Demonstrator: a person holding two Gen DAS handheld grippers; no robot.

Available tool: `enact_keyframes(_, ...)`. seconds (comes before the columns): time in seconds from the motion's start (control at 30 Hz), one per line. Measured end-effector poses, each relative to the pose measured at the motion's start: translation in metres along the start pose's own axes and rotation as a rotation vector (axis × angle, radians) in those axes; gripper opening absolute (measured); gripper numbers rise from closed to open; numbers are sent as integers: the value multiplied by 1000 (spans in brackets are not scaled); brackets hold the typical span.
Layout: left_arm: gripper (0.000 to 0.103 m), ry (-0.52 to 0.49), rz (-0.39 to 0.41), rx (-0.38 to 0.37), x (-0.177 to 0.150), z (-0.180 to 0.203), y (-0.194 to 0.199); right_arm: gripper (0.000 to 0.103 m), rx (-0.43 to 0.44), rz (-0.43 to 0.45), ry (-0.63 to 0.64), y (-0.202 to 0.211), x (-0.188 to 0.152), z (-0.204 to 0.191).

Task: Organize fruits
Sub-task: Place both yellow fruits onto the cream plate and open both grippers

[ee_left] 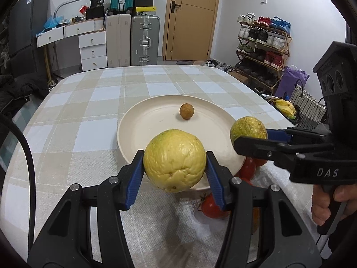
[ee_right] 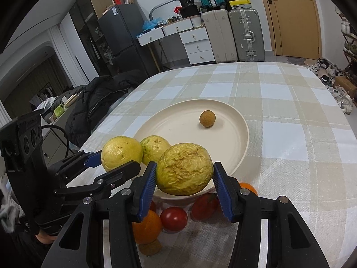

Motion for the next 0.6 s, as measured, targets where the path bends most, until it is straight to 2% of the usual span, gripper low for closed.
enact_keyframes(0.6, 51, -3, -47, 29, 7, -10, -29, 52, -37, -29, -24, -23, 11, 14)
Point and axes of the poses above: each gripper's, at about its wrist camera, not at the fingertips, and y roughly against the way its jaws point, z to its right, x to its top, the point moved 8 cm from there along -y, roughly the way its jaws point, and after that the axes turned 13 degrees about -y, right-handed, at the moved point
